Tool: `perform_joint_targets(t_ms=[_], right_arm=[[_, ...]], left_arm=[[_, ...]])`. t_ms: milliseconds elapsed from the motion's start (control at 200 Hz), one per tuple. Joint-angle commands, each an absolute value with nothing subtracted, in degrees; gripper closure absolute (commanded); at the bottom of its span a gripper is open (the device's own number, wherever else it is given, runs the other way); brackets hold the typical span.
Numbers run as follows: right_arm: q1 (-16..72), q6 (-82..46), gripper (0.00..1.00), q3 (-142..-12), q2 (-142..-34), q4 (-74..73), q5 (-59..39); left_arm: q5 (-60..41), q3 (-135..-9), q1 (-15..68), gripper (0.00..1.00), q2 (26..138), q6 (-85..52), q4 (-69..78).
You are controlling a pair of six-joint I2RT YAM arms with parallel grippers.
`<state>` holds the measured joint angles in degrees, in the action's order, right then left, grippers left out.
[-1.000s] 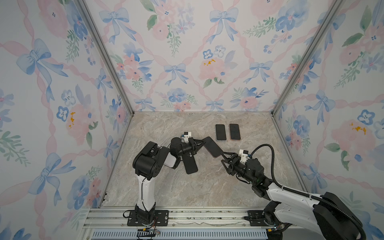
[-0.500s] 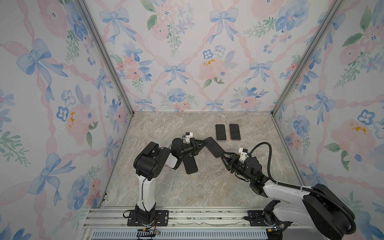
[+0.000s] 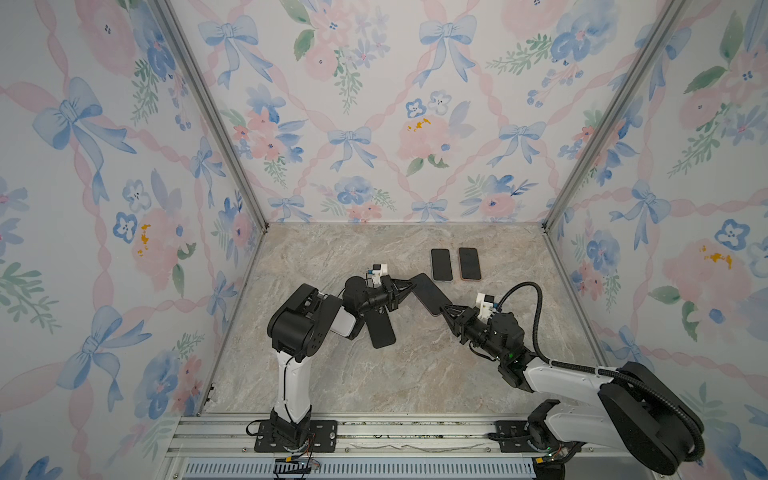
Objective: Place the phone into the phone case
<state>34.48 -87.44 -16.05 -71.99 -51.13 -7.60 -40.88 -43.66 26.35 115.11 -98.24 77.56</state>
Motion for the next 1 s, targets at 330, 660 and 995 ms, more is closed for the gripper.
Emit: perform_joint_targets(t_ms=[330,660,995], right_arm=[[34.1,-85.28,0.93,-17.94,-70.77,-51.15,-8.08],[33.86,-81.17,0.99,-19.9,-63.81,-39.36,-7.58],[34.01,-77.53,1.0,-22.48,-61.73,-30.09,-10.29]], left_arm=[[-41.27,-44.41,26.64,0.96,112.5,-98.57,81.12],[-43.61,-38.93,23.75,0.74,107.6,-95.62,78.03],[-47.83,-27.82,16.0,0.53,92.39,-83.29,55.81]])
